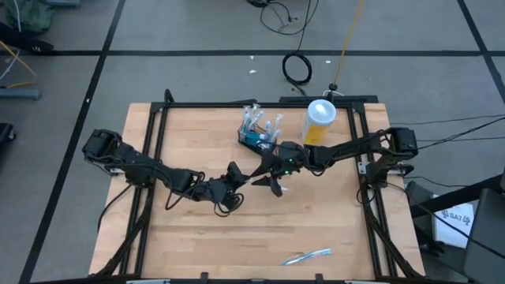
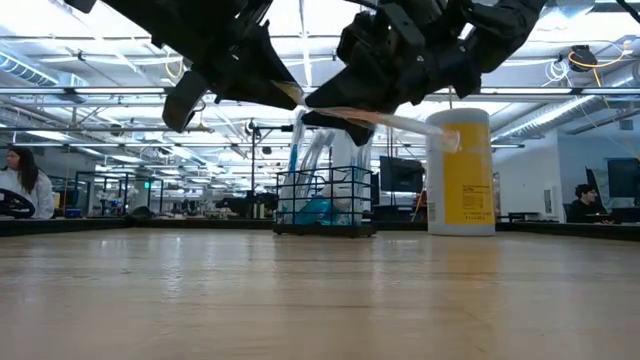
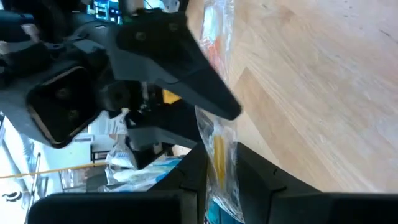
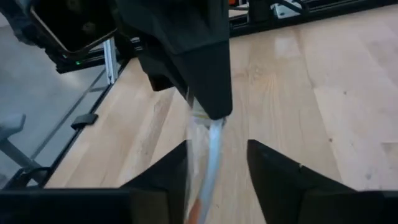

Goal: Pick & Place toothbrushing station
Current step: Put the orange toothbrush into the black organizer

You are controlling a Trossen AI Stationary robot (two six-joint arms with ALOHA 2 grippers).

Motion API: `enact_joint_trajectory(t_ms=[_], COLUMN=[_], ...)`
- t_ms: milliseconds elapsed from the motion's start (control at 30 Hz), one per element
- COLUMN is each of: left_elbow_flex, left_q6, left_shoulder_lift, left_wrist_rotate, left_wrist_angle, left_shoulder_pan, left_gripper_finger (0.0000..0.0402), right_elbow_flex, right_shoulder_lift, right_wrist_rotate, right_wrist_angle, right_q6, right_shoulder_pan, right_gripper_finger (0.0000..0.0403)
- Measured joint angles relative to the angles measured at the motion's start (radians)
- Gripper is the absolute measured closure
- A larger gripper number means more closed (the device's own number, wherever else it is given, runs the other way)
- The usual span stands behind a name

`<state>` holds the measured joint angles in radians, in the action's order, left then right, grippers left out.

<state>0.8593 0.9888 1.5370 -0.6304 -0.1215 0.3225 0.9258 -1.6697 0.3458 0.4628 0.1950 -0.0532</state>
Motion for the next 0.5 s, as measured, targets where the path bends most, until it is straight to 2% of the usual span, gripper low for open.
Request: enact_joint_trajectory(t_ms=[200,300,500], left_elbow_flex=[0.0,0.0,0.0], left_q6=[0.053,0.049,0.052], left_shoulder_lift=[0.0,0.0,0.0], left_wrist_rotate=[-0.004,-0.003,-0.002], left_wrist_angle=[0.003,-0.024,-0.034], left_shoulder_pan=[0.006,0.003,0.005], left_gripper_finger=[0.0337,0.0337,0.0337], right_elbow_flex=[0.0,0.0,-0.001], right_shoulder_lift=[0.013,0.013,0.013], right_wrist_rotate=[0.004,0.054,0.066], right_wrist_angle=[-0.002,-0.013,0.0], right_q6=[-0.02,-0.056,-0.056], right_shoulder_pan=[0.0,0.0,-0.002], right_gripper_finger=[0.0322,0.0347,0.0375])
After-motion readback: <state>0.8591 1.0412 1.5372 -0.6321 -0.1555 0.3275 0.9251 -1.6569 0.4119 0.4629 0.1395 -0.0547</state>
